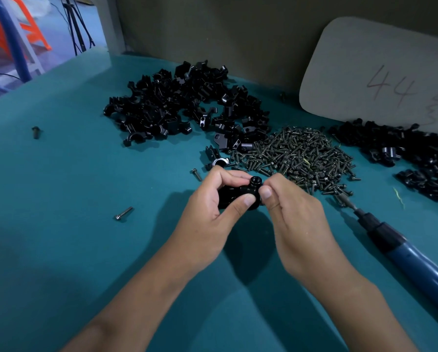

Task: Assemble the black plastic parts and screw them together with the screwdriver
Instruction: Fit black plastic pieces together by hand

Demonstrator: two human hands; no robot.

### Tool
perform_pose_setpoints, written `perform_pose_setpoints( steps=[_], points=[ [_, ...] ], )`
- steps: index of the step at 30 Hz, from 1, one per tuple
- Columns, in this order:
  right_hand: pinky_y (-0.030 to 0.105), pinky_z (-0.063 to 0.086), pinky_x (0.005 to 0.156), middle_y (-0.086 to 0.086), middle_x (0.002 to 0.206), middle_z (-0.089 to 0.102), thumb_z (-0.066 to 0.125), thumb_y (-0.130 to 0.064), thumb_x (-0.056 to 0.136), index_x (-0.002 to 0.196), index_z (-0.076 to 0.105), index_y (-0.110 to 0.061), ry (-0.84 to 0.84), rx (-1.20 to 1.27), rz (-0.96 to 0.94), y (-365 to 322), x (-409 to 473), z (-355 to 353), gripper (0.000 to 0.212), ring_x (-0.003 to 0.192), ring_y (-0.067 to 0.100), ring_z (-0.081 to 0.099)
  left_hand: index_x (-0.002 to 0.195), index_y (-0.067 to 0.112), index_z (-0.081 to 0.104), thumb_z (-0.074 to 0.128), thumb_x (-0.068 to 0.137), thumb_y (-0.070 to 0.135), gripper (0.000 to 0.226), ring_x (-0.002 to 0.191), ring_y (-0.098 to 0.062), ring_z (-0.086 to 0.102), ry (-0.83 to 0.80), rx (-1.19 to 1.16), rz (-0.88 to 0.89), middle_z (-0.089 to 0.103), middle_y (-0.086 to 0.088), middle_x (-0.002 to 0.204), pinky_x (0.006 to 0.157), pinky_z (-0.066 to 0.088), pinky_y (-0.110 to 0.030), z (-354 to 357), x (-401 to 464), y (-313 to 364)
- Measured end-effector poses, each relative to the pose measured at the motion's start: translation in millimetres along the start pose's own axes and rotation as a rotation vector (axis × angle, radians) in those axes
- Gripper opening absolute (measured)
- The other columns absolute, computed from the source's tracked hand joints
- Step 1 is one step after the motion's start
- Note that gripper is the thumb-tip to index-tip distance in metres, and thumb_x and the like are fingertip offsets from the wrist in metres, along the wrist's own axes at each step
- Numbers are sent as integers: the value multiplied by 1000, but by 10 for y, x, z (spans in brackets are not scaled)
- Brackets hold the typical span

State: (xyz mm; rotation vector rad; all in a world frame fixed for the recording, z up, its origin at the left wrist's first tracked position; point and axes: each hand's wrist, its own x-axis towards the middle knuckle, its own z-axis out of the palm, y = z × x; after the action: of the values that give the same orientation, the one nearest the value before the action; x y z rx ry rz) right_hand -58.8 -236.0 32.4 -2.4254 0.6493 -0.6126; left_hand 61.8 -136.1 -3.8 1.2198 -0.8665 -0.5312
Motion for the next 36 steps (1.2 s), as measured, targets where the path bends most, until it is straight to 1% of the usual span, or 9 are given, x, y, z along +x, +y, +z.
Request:
perform_pose_setpoints(
  steps=[7, 10, 12, 14, 17, 22, 28, 34, 36],
  points=[
    [22, 30, 51, -12, 58, 44, 26, -54, 101, 70, 40, -27, -41, 100, 171, -72, -8, 20, 44, 53, 9, 37, 104, 26, 57, 65, 95, 26, 12, 117, -16, 63, 21, 88, 119, 65, 16, 118, 96, 52, -30, 33, -40, 19],
    [38, 30, 60, -13, 55, 37, 32, -49, 104, 69, 44, -30, -128, 320, 309, -58, 15, -6, 42, 56, 8, 30, 105, 24, 56, 63, 95, 29, 13, 119, -19, 62, 57, 188, 185, 64, 16, 120, 97, 53, -41, 52, -56, 36],
    [36, 31, 60, -13, 56, 38, 33, -51, 104, 69, 43, -28, -140, 358, 284, -52, 23, -39, 43, 56, 7, 30, 105, 24, 57, 65, 95, 28, 14, 120, -18, 62, 69, 184, 177, 65, 16, 119, 97, 52, -39, 50, -55, 40],
    [24, 32, 56, -13, 62, 45, 27, -60, 99, 72, 40, -28, -160, 180, 147, -17, 20, -86, 43, 57, 8, 38, 103, 25, 58, 67, 94, 25, 13, 118, -13, 62, 46, 108, 83, 66, 17, 117, 97, 51, -29, 36, -40, 40],
    [32, 37, 60, -15, 81, 49, 16, -63, 99, 84, 37, -30, -262, -219, -21, 70, 16, -170, 42, 75, 8, 48, 101, 22, 60, 67, 93, 17, 13, 110, -2, 64, -1, 20, -71, 69, 18, 111, 93, 48, -16, 3, -26, 24],
    [33, 32, 55, -13, 70, 45, 9, -63, 100, 81, 31, -33, -216, -334, -111, 142, 26, -186, 42, 74, 9, 47, 104, 21, 64, 68, 91, 18, 14, 104, -6, 68, -55, -96, -189, 73, 8, 108, 90, 51, -18, 7, -28, -1],
    [28, 31, 54, -7, 61, 43, 22, -62, 100, 73, 39, -23, -195, 29, 24, 74, 16, -93, 50, 57, 11, 39, 103, 27, 58, 66, 93, 24, 14, 118, -11, 62, -8, 191, 77, 66, 17, 116, 99, 50, -30, -11, -34, 51],
    [21, 22, 47, -14, 60, 28, 35, -43, 107, 71, 39, -25, -407, 594, 335, 2, 32, -159, 40, 53, 7, 22, 108, 18, 57, 66, 95, 11, 18, 115, -10, 62, 7, 416, 318, 64, 9, 121, 95, 51, -25, -43, -48, 79],
    [20, 26, 47, -14, 57, 32, 33, -52, 104, 69, 39, -24, -410, 518, 310, 3, 36, -185, 44, 51, 6, 26, 106, 21, 56, 66, 95, 13, 17, 114, -9, 63, -4, 391, 271, 64, 11, 120, 95, 51, -25, -35, -55, 58]
  ],
)
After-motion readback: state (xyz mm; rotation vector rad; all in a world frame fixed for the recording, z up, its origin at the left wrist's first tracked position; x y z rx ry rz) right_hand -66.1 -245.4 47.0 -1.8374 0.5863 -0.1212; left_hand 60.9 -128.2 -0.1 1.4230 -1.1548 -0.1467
